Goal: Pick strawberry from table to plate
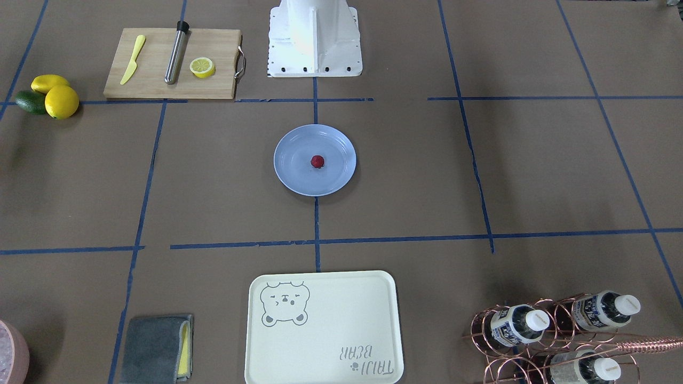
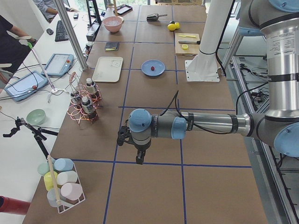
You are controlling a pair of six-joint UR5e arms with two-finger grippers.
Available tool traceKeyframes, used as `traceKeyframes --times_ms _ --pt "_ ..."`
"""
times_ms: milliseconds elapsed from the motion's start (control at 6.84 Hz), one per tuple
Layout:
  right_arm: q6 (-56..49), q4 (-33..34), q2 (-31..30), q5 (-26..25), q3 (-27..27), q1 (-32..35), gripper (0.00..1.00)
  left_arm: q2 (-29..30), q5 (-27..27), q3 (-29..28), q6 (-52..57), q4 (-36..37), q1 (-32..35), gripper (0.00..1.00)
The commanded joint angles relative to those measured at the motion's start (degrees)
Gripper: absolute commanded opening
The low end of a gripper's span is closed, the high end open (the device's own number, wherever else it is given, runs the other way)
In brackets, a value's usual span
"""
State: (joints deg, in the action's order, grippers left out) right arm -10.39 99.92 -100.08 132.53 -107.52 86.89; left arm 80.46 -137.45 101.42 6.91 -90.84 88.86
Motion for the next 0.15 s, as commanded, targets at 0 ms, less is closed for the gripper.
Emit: traceKeyframes --times_ms 0 --pt "0.0 0.3 1.7 0.1 2.3 -0.2 1.0 1.7 0.2 0.3 0.2 0.3 0.0 1.0"
